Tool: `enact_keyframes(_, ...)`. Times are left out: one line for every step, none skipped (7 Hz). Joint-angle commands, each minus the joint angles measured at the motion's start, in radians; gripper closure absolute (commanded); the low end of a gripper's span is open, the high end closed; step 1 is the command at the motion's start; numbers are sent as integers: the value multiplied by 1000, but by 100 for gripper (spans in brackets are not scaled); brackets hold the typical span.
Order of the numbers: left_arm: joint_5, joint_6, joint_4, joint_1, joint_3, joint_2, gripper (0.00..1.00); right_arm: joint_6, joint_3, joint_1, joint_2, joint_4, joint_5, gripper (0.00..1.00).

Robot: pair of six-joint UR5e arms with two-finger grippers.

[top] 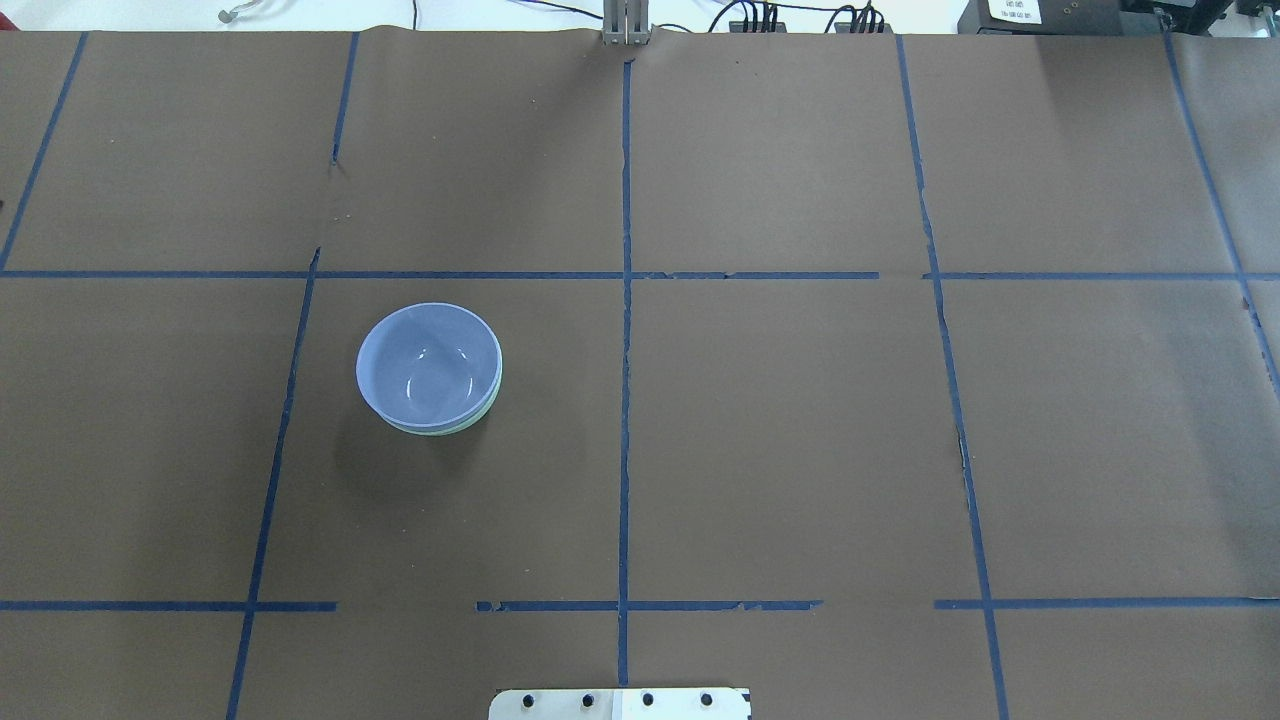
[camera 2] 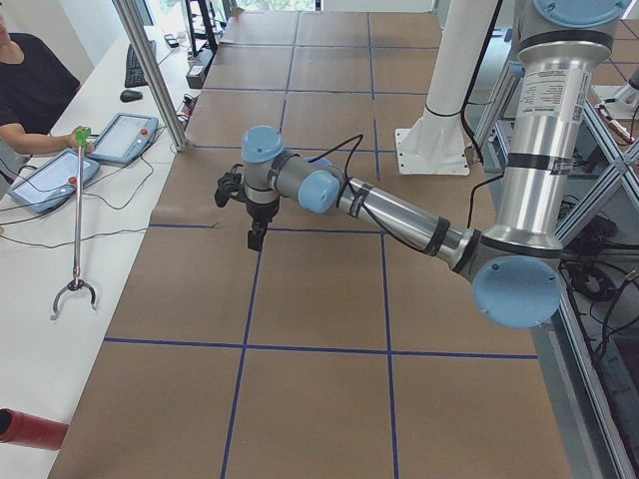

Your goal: Stack blue bowl on green bowl

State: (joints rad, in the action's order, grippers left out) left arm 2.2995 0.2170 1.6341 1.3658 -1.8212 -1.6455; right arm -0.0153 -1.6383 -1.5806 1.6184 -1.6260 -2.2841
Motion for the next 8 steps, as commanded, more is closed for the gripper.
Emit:
enact_keyframes(14,-369,10,177,177,94,0,0,0,1,0,0,0,0)
enact_keyframes(36,-451,16,197,245,131,0,0,0,1,0,0,0,0)
enact_keyframes(37,-440,15,217,250,139,0,0,0,-1,0,0,0,0)
enact_keyframes(35,-439,9,232,250,144,0,0,0,1,0,0,0,0)
enact_keyframes(35,-438,6,234,250,147,0,0,0,1,0,0,0,0)
enact_keyframes(35,-438,6,234,250,147,0,0,0,1,0,0,0,0)
enact_keyframes(35,-438,6,236,247,147,0,0,0,-1,0,0,0,0)
enact_keyframes(35,-438,4,237,246,147,0,0,0,1,0,0,0,0)
